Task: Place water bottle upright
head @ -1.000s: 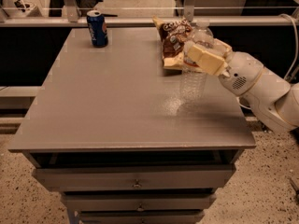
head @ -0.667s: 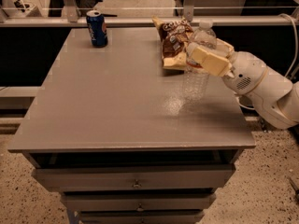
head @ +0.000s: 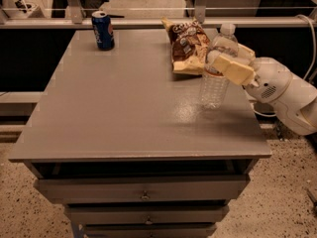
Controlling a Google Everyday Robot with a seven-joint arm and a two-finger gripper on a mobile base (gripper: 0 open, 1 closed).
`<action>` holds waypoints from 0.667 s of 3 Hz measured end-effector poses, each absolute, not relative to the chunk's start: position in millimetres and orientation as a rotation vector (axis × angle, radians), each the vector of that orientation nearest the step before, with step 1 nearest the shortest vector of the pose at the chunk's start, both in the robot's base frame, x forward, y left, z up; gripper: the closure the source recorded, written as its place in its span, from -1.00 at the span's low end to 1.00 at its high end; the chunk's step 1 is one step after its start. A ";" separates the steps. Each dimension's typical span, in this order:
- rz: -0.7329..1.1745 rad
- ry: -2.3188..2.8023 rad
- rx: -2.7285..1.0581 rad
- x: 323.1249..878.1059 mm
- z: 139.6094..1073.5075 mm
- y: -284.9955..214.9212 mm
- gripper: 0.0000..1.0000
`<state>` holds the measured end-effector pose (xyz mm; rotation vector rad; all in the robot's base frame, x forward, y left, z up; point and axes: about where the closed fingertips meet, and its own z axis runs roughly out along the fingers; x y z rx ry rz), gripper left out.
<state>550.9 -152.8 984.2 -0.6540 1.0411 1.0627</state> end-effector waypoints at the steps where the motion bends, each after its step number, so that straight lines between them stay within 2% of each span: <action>1: 1.105 1.004 -0.662 545.5 978.6 -158.7 1.00; 2: 1.144 0.998 -0.689 545.1 975.0 -162.9 1.00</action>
Offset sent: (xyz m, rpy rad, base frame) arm -0.0053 -0.0236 -0.0167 0.0218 0.0020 0.1360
